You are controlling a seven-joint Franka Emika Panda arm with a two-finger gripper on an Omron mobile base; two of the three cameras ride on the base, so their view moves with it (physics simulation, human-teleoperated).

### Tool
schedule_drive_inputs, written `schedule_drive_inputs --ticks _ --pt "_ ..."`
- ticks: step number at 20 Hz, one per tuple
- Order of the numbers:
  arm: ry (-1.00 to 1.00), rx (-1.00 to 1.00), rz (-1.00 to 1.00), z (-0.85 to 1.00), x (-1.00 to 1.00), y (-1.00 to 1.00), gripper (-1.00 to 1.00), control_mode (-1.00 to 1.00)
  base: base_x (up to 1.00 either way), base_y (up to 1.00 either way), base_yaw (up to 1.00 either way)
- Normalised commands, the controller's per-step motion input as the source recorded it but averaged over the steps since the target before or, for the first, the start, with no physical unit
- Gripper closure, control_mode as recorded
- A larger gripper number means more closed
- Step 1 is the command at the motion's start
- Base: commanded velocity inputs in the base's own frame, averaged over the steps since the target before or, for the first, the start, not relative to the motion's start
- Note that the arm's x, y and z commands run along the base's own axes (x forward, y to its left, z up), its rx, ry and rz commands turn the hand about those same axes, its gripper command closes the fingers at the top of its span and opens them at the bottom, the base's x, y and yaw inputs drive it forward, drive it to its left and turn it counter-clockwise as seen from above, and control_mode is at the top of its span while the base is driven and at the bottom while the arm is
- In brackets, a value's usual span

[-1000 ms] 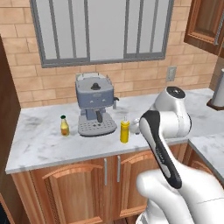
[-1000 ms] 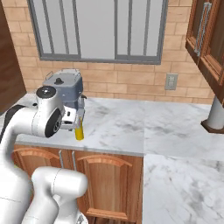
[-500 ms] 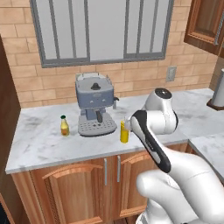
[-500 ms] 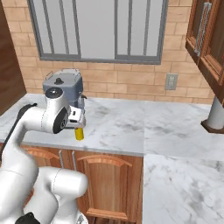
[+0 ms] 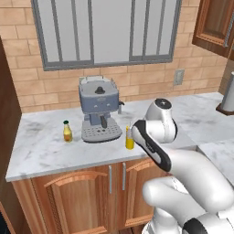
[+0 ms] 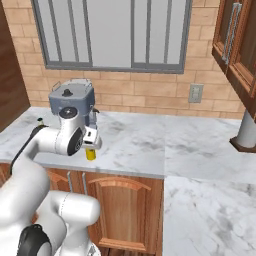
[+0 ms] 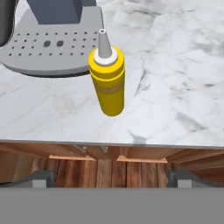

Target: Place the mustard and mustard from the counter to the top shelf of the fridge. If the existing items in the fridge are on the top shelf, move them to other shelves.

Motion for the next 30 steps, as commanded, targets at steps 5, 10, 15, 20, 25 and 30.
schedule_drive_inputs --ticks 5,10,15,20,25,30 --pt "0.01 0.0 0.0 -0.23 0.27 0.0 -1.0 -1.0 0.0 0.0 0.0" --pt "0.01 0.0 0.0 -0.12 0.21 0.0 -1.0 -1.0 0.0 0.0 0.0" --pt "0.0 0.0 0.0 -0.08 0.19 0.01 -1.0 -1.0 0.0 0.0 0.0" --pt "-0.02 0.0 0.0 -0.14 0.18 0.11 -1.0 -1.0 0.0 0.0 0.0" --pt "-0.04 0.0 0.0 -0.15 0.19 0.21 -1.0 -1.0 0.0 0.0 0.0" --pt "-0.03 0.0 0.0 -0.09 0.2 0.09 -1.0 -1.0 0.0 0.0 0.0"
